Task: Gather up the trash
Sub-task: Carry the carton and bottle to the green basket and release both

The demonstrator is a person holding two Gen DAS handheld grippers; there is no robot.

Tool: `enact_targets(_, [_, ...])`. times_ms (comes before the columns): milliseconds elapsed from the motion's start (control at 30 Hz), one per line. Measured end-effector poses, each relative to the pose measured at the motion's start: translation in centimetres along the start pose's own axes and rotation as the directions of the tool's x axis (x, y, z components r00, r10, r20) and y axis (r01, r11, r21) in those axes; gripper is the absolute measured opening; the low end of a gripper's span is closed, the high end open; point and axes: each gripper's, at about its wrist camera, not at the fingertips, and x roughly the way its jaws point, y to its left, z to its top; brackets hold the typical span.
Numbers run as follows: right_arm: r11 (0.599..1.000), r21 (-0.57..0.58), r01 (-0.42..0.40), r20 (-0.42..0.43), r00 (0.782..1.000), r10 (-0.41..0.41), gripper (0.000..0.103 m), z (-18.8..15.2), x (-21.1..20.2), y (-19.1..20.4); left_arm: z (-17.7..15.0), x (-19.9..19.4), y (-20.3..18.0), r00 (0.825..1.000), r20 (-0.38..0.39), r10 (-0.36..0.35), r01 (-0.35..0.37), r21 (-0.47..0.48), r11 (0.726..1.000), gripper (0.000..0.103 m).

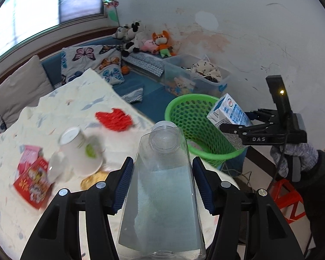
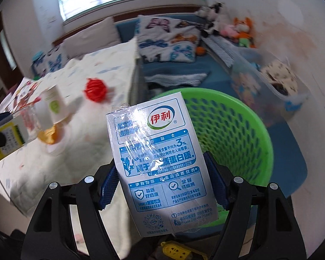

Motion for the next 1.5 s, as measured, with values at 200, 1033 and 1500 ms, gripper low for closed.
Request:
enact_targets(200, [0.996,0.086,0.035,0.01,0.999,-0.036,0.074,-0.4,1.1,-3.0,2.0,2.2,-1.6,1.0,-0.011,-0.025,0.026,0.025,0.999,0.054])
enact_targets(1033, [0.993,0.118,0.017,0.106,0.994,-0.029,0.082,-3.0,-3.6,-4.4,7.2,15.1,-8.2,0.986,-0.156,-0.061,0.075,0.085,0.994,0.055])
enact_targets(1500, [0.987,0.163,0.004,0.094,0.995,-0.019,0.082,-4.1,-2.9,-5.6,8.6,18.6,-8.4,0.983,-0.167,-0.08,0.089,0.05,0.995,0.065])
